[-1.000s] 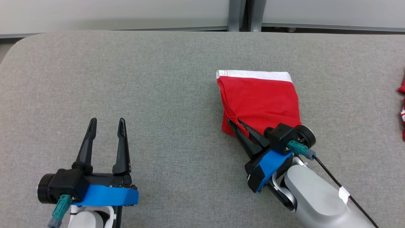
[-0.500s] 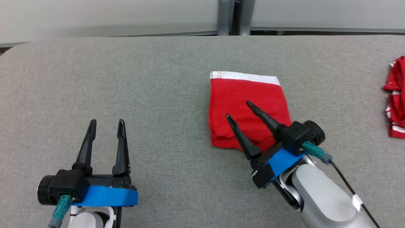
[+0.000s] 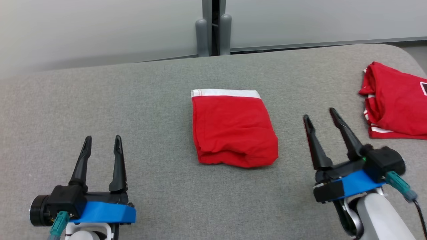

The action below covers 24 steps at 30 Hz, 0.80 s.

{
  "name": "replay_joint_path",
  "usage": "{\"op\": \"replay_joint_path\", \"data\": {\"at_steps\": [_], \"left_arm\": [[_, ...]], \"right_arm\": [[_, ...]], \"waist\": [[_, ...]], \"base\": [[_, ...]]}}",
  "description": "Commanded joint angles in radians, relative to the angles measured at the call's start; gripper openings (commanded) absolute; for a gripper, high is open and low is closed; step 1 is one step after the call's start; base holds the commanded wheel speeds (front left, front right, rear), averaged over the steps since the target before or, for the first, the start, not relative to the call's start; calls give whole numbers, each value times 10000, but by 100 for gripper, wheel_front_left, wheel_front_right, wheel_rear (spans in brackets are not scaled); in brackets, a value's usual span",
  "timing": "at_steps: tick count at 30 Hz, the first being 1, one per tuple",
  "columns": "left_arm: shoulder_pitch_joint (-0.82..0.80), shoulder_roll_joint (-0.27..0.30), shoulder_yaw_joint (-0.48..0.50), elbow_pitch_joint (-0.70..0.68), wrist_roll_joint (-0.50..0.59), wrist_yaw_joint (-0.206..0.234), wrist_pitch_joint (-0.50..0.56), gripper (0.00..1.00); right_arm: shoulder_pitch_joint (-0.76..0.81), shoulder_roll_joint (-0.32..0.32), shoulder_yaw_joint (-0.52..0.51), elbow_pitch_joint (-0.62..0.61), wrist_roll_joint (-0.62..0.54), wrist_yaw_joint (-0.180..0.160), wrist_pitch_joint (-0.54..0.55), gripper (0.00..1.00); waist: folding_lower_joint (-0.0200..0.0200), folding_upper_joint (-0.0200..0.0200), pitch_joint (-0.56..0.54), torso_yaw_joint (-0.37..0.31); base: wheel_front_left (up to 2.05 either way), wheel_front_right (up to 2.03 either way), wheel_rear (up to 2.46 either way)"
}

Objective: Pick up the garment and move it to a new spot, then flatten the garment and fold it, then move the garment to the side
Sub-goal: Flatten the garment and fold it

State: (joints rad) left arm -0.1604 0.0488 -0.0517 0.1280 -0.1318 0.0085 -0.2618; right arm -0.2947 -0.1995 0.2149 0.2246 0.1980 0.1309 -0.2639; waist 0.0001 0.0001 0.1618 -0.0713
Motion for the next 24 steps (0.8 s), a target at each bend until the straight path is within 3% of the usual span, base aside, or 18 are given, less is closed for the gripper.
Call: {"op": "replay_joint_path", "data": {"at_steps": [1,9,24], "left_arm": [[193,40,120,25,68,-21,-41,100],[591,40,486,78,244,18,-41,100],[1243,40,704,205,331,-38,-41,100]], "right_arm": [[384,114,-310,-248,-131,-4,3,100],[1586,522,-1390,-1087,-409,-4,3,100],[2626,1184,-1616,-1035,-569,-4,3,100]], "waist": [[-1,-1,-161,-175],[-1,-1,-469,-418],[-1,-1,-963,-207]], "base": [[0,0,0],[0,0,0],[0,0,0]]}}
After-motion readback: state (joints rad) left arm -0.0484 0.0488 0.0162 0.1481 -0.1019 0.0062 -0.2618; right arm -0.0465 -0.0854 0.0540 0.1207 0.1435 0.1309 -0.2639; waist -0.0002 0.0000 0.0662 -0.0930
